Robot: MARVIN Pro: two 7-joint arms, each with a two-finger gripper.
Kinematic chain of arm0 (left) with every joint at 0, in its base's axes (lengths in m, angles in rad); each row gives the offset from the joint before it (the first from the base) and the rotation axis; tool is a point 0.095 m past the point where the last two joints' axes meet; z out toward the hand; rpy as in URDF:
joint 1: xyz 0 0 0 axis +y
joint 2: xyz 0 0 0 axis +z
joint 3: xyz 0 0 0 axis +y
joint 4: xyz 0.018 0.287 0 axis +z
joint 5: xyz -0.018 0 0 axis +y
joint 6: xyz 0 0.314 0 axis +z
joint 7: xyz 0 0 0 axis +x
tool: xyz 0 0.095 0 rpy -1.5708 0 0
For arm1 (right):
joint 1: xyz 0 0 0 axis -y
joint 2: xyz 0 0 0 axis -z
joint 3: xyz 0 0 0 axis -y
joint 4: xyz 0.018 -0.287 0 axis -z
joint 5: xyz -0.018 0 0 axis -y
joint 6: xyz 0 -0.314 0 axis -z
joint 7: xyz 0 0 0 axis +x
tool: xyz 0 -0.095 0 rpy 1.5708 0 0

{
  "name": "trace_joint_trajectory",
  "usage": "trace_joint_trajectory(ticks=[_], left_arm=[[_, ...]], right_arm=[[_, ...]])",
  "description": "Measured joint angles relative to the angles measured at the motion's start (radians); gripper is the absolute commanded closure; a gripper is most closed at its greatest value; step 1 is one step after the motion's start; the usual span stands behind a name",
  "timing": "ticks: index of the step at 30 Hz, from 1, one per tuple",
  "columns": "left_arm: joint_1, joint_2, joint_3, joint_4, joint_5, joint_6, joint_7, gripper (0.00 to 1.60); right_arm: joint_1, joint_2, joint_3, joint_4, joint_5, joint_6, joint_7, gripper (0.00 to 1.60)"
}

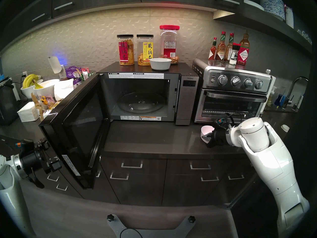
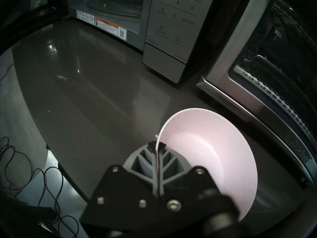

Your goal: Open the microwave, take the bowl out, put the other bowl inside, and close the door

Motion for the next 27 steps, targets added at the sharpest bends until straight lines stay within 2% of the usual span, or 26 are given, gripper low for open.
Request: trace_joint_trajectory(ticks=[9, 15, 22, 27], left_arm=[[0.0, 0.0, 0.0, 0.0, 0.0, 0.0, 0.0, 0.0], [0.0, 0.0, 0.0, 0.0, 0.0, 0.0, 0.0, 0.0], [0.0, 0.0, 0.0, 0.0, 0.0, 0.0, 0.0, 0.0], [0.0, 0.0, 0.0, 0.0, 0.0, 0.0, 0.0, 0.0]], right_arm=[[-0.052, 0.032, 0.039, -0.074, 0.013, -0.044, 0.048, 1.6], [-0.065, 0.039, 0.043, -0.113, 0.018, -0.067, 0.073, 1.6], [-0.055, 0.04, 0.025, -0.146, 0.021, -0.09, 0.099, 1.6], [-0.034, 0.036, -0.019, -0.164, 0.019, -0.102, 0.113, 1.6]])
